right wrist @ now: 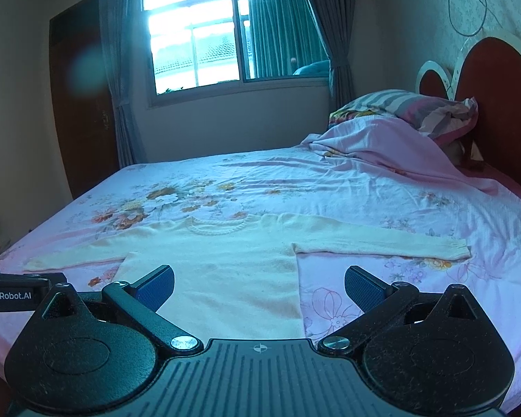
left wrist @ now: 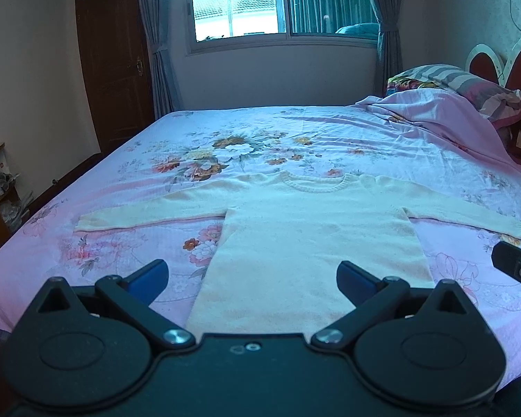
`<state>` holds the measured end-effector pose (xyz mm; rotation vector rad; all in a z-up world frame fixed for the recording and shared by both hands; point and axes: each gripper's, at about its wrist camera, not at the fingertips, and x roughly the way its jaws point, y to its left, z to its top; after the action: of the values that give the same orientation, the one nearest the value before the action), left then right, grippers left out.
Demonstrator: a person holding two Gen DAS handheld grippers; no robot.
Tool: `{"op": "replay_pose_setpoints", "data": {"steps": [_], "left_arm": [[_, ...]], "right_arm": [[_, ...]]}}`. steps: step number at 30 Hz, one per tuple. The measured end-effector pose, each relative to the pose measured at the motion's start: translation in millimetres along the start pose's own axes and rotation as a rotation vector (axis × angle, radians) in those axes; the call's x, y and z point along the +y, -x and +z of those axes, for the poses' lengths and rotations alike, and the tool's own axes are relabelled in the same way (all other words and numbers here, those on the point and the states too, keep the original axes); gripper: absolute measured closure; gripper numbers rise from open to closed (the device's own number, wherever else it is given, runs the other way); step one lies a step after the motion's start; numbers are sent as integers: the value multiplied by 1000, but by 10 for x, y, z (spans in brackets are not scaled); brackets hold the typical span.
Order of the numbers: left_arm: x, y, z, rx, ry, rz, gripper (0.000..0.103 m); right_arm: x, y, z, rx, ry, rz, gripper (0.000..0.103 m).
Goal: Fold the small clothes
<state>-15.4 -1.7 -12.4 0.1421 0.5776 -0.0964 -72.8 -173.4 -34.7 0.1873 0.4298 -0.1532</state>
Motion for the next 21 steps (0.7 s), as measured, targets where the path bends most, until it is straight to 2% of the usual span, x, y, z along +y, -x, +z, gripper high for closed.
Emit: {"op": "replay_pose_setpoints", "data": {"steps": [7, 21], "left_arm": [[-12, -69, 2, 4, 4, -2, 1], [104, -212, 51, 21, 31, 27, 1]], "right_arm": [[12, -57, 2, 5, -5, -10, 0], [142, -241, 23, 16, 24, 25, 0]]}}
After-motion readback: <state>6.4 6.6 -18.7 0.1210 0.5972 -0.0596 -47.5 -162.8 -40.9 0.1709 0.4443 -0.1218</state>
